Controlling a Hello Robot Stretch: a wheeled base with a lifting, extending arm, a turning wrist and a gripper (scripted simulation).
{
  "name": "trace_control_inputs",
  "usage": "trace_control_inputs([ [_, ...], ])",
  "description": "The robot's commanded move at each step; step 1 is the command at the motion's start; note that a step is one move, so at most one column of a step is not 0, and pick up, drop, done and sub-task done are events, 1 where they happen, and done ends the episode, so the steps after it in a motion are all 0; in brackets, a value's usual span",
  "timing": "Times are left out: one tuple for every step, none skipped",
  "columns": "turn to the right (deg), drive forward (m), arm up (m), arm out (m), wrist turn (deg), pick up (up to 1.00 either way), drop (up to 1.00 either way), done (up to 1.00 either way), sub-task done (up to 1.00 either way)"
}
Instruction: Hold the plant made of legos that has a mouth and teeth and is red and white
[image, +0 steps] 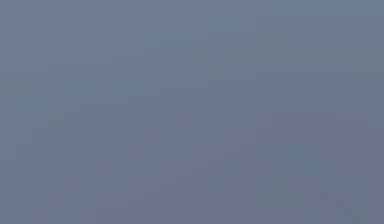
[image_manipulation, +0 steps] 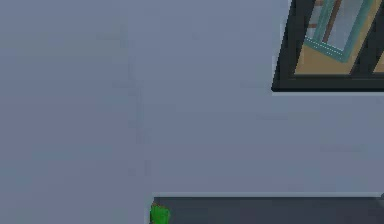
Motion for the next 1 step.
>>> trace_control_inputs([
  [0.0, 0.0, 0.08, 0.0, 0.0, 0.0, 0.0, 0.0, 0.0],
])
